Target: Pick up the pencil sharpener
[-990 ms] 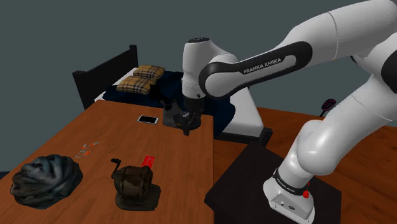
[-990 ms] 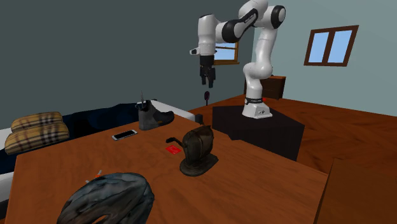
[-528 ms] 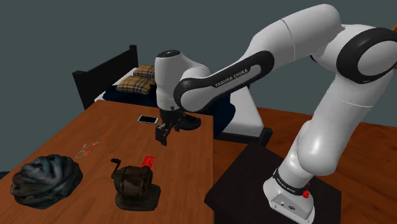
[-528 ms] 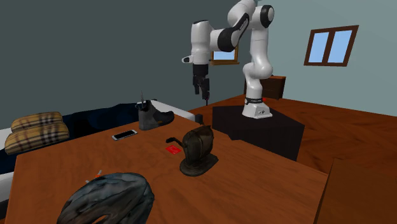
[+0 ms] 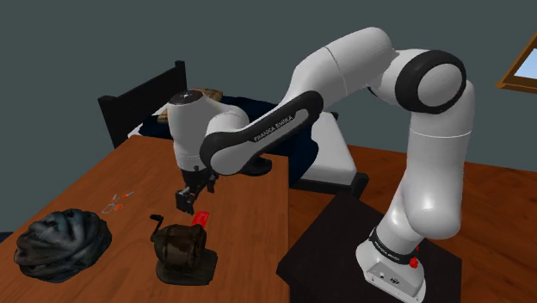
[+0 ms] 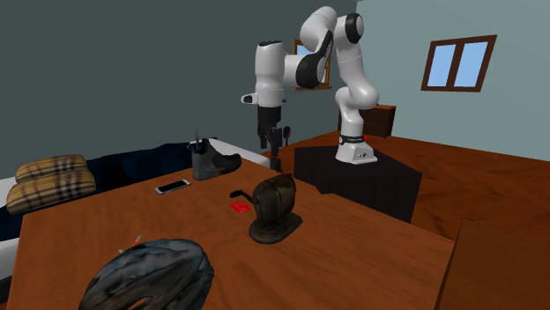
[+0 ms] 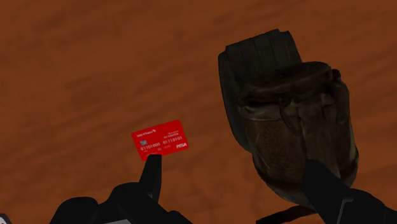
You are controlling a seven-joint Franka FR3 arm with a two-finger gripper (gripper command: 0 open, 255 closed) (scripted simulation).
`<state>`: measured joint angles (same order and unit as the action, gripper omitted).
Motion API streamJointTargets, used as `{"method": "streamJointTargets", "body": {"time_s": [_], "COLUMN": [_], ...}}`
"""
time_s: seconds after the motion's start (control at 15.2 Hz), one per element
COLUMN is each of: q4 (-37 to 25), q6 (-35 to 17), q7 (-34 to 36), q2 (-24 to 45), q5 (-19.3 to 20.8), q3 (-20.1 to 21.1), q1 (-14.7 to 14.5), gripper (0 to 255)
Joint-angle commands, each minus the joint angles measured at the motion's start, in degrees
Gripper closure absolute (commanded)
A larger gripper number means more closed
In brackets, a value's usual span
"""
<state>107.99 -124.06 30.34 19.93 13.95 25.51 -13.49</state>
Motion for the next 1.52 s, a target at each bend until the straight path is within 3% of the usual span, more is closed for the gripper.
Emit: {"method": "streamJointTargets", "body": {"time_s": [0.0, 0.66, 1.25, 1.32, 1.45], "q4": [-4.8, -34.3, -34.0, -34.1, -34.1], "q6": [0.2, 6.6, 3.1, 3.2, 3.1], "q7": [2.1, 4.6, 5.4, 5.4, 5.4], "q2": [5.0, 28.3, 31.5, 31.6, 31.6], "q5": [2.7, 9.7, 10.7, 10.7, 10.7], "q3": [-0.5, -4.3, -5.1, -5.2, -5.2], "q1": [-2.3, -13.8, -14.2, -14.3, -14.2], "gripper": [0, 0, 0, 255, 255]}}
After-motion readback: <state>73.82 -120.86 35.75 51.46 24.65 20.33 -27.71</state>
